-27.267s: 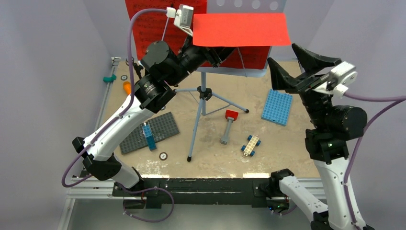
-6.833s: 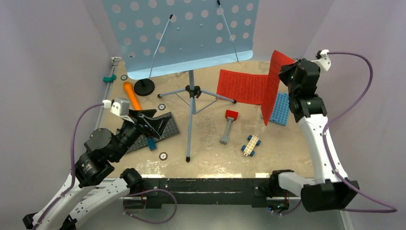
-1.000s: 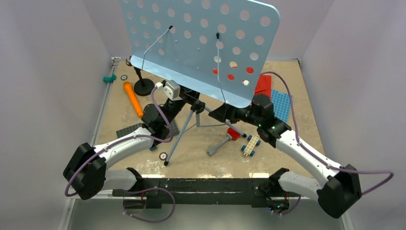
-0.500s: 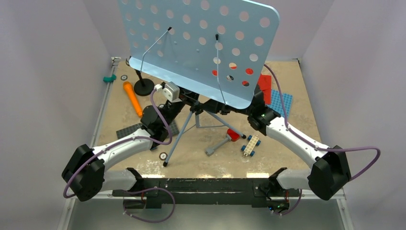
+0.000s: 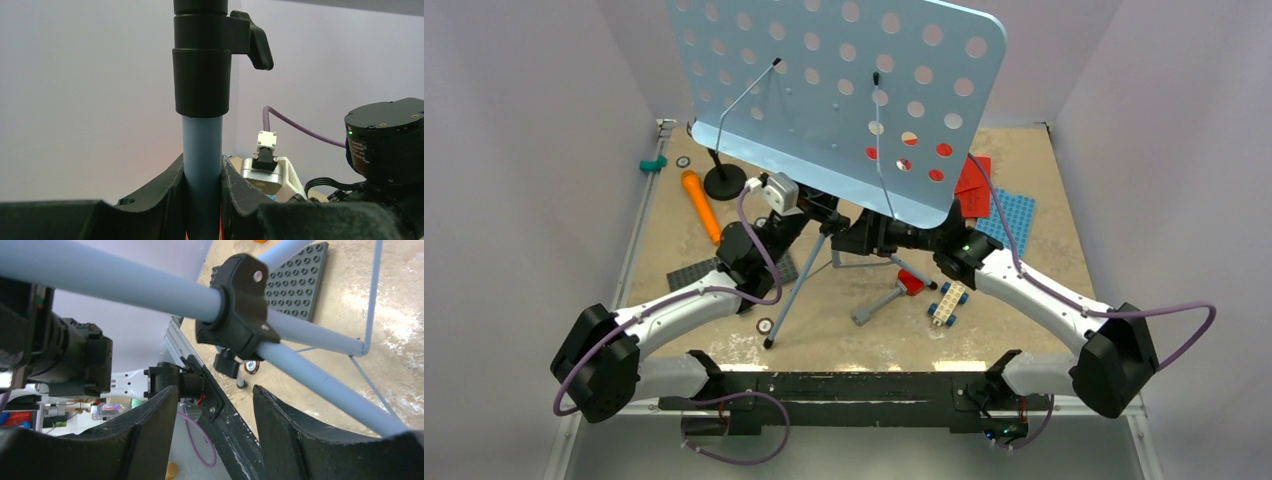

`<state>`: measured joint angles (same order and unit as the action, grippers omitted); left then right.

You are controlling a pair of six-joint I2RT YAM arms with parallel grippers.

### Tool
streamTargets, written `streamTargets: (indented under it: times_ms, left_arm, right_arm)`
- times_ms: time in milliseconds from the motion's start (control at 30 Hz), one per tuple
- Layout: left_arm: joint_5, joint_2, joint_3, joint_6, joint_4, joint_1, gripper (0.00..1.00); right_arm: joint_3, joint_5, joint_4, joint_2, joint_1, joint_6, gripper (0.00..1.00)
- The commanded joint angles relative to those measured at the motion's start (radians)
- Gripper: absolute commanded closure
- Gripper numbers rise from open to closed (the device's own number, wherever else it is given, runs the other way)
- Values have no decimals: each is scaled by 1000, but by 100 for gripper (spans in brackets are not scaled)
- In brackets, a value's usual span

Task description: Pack up the instrument practice props

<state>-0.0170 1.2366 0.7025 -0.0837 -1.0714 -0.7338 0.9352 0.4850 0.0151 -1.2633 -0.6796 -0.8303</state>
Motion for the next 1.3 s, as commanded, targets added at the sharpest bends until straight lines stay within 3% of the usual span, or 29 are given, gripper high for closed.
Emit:
streamTargets:
  times_ms: [0,300,567,967,1267]
  left_arm:
    - [13,-33,-50,27,69,-7,100]
    - [49,-40,-69,47,64,-13,100]
    - [43,-29,-78,60,64,-12,100]
    - [27,-74,-90,65,131,-10,100]
    - [-21,-82,-93,32,157,-10,100]
  right_arm:
    - [64,-52,17,-36,1,-8,40]
    - [149,-70,28,-116,1,3,50]
    - [147,-53,31,-136,1,25,67]
    - [206,-41,-38,-160,8,66,62]
    - [234,-24,-32,-202,13,85,66]
